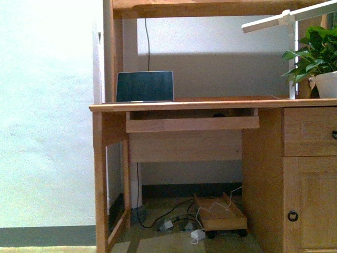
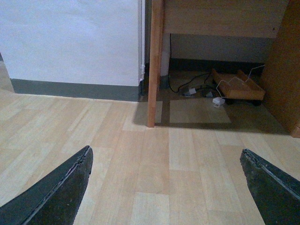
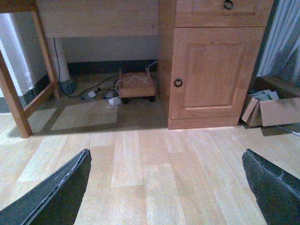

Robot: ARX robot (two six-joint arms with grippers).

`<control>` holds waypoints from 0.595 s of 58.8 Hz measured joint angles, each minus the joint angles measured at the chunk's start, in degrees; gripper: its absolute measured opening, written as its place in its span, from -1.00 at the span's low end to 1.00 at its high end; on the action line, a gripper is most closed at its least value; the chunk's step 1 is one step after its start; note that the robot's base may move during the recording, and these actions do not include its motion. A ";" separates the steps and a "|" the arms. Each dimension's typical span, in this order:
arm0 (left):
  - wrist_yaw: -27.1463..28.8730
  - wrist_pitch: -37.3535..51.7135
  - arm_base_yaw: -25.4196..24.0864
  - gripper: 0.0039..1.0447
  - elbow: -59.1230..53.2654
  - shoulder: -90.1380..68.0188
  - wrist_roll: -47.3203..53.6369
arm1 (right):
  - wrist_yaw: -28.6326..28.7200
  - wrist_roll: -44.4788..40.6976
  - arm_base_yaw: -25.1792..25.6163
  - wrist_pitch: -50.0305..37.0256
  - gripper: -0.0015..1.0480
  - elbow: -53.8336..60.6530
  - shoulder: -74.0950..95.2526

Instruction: Place mouse

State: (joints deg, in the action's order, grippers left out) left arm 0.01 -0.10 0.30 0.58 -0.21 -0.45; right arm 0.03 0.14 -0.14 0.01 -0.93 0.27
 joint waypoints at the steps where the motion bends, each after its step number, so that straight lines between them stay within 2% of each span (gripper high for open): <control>1: -0.02 0.00 0.02 0.86 0.00 0.00 0.00 | 0.00 0.00 0.02 0.00 0.86 0.00 0.00; 35: 0.00 0.00 0.02 0.86 0.00 0.00 0.00 | 0.00 0.00 0.00 0.00 0.86 0.00 0.00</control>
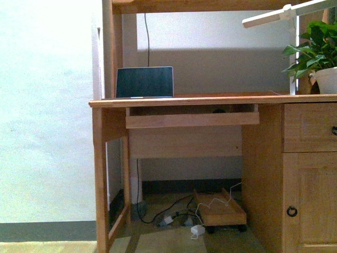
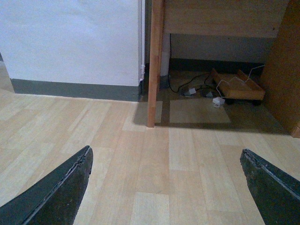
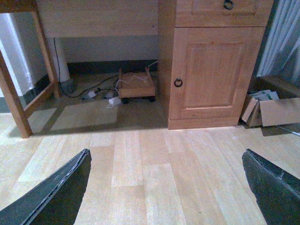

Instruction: Place mouse

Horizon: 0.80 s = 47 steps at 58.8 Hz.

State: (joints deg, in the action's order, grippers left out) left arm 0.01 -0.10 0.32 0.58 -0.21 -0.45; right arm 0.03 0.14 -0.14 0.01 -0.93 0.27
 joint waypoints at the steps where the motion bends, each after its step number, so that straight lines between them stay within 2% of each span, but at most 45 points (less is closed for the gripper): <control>1: -0.02 0.00 -0.02 0.86 0.00 0.00 0.00 | 0.00 0.00 0.02 0.00 0.86 0.00 0.00; 47: 0.00 0.00 0.00 0.86 0.00 0.00 0.00 | 0.00 0.00 0.00 0.00 0.86 0.00 0.00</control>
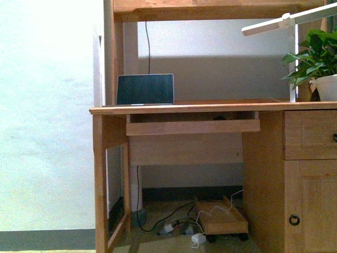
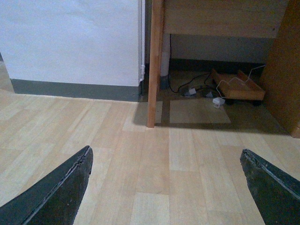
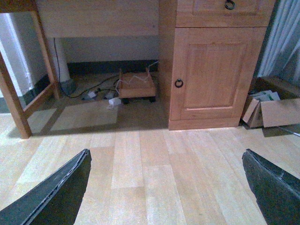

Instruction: Place mouse

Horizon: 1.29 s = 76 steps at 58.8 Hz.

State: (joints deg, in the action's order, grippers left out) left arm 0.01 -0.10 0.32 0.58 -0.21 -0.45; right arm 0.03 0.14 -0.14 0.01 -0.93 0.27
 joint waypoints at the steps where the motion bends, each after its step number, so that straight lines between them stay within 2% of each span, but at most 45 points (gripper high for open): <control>1: 0.00 0.00 0.00 0.86 0.00 0.00 0.00 | 0.00 0.02 0.00 0.00 0.86 0.00 0.00; 76: 0.00 0.00 -0.02 0.86 0.00 0.02 0.00 | 0.02 0.02 0.02 0.00 0.86 0.00 -0.02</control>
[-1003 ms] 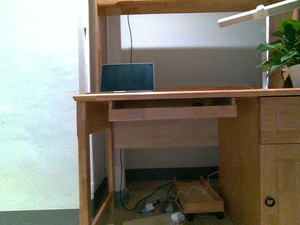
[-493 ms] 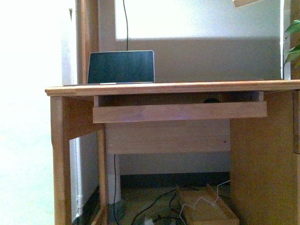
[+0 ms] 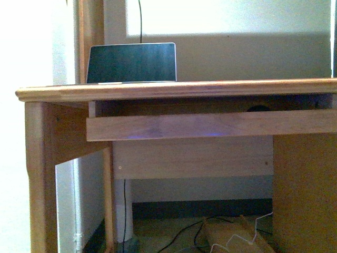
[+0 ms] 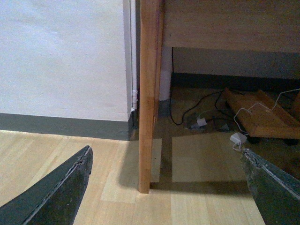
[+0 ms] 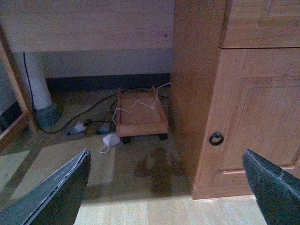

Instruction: Place mouse

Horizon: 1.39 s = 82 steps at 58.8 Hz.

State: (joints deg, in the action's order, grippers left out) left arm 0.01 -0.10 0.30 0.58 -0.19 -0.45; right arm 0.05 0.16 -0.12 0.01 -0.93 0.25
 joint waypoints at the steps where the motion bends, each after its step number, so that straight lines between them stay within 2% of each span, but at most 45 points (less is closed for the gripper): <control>1: 0.02 0.00 0.00 0.86 0.00 0.00 0.00 | 0.00 -0.02 0.00 0.00 0.86 0.00 0.00; 74: -0.07 0.00 0.00 0.86 0.00 0.02 0.00 | -0.02 -0.02 0.00 0.02 0.86 0.00 -0.02; 75: -0.87 -0.20 -0.20 0.86 0.02 -0.13 -0.15 | -0.02 -0.02 0.00 0.02 0.86 0.00 -0.02; 77: -8.35 -3.98 -2.25 0.86 1.36 -1.97 -2.47 | -0.02 0.00 0.00 0.02 0.86 0.00 -0.02; 82: -19.96 -6.71 -4.24 0.86 3.04 -8.28 -3.91 | 0.00 -0.02 -0.02 0.02 0.86 0.00 -0.04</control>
State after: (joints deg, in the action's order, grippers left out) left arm -19.94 -6.81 -3.95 3.62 -8.47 -4.36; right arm 0.05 0.14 -0.14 0.03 -0.93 0.21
